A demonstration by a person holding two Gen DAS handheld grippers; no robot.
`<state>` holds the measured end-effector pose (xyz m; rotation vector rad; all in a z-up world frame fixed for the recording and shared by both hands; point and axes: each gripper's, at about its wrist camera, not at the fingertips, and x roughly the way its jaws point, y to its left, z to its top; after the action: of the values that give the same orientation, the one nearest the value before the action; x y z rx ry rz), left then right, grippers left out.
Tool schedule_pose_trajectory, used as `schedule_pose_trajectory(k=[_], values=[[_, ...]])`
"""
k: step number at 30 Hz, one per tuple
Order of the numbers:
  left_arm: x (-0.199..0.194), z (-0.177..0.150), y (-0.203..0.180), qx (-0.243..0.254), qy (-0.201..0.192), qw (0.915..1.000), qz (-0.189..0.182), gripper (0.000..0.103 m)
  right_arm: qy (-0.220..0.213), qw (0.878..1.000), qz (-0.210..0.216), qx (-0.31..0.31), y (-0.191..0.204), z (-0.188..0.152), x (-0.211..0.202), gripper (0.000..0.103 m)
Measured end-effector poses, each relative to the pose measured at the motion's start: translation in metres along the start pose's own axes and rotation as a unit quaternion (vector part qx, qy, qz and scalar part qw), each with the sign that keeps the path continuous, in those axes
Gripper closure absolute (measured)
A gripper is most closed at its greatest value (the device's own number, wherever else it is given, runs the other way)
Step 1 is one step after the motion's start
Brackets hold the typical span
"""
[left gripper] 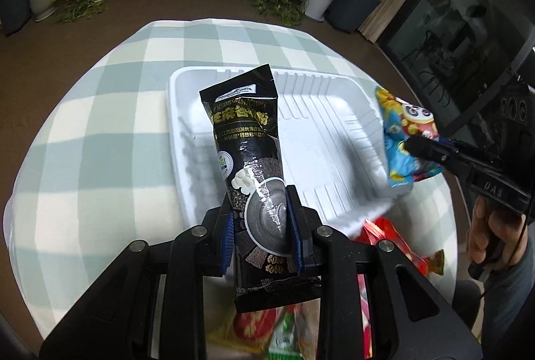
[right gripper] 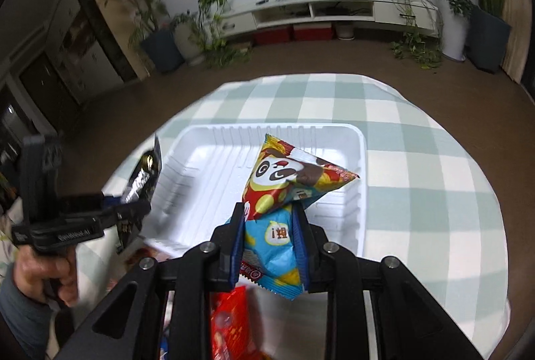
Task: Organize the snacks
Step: 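Carry the black bag and the panda bag over the white tray with both tools, then open both tools to drop the black bag and panda bag into the tray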
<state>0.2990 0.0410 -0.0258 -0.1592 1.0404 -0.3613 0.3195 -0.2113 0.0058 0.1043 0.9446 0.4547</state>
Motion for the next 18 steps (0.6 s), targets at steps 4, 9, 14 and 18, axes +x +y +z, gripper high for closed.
schedule_pose_trajectory(k=[4,9,14,18], values=[[0.020,0.006,-0.003,0.007,0.011,0.9998,0.012,0.078,0.020,1.000,-0.007,0.005,-0.006,-0.001,0.022,0.075],[0.039,0.003,-0.007,0.018,0.027,0.9990,0.032,0.077,0.051,0.998,-0.021,0.009,-0.017,-0.008,0.044,0.074],[0.045,0.004,-0.008,0.021,0.026,0.9984,0.045,0.076,0.056,0.998,-0.026,0.012,-0.022,-0.014,0.052,0.074],[0.045,0.001,-0.013,0.025,0.024,0.9980,0.053,0.076,0.058,0.998,-0.037,0.009,-0.021,-0.015,0.052,0.069]])
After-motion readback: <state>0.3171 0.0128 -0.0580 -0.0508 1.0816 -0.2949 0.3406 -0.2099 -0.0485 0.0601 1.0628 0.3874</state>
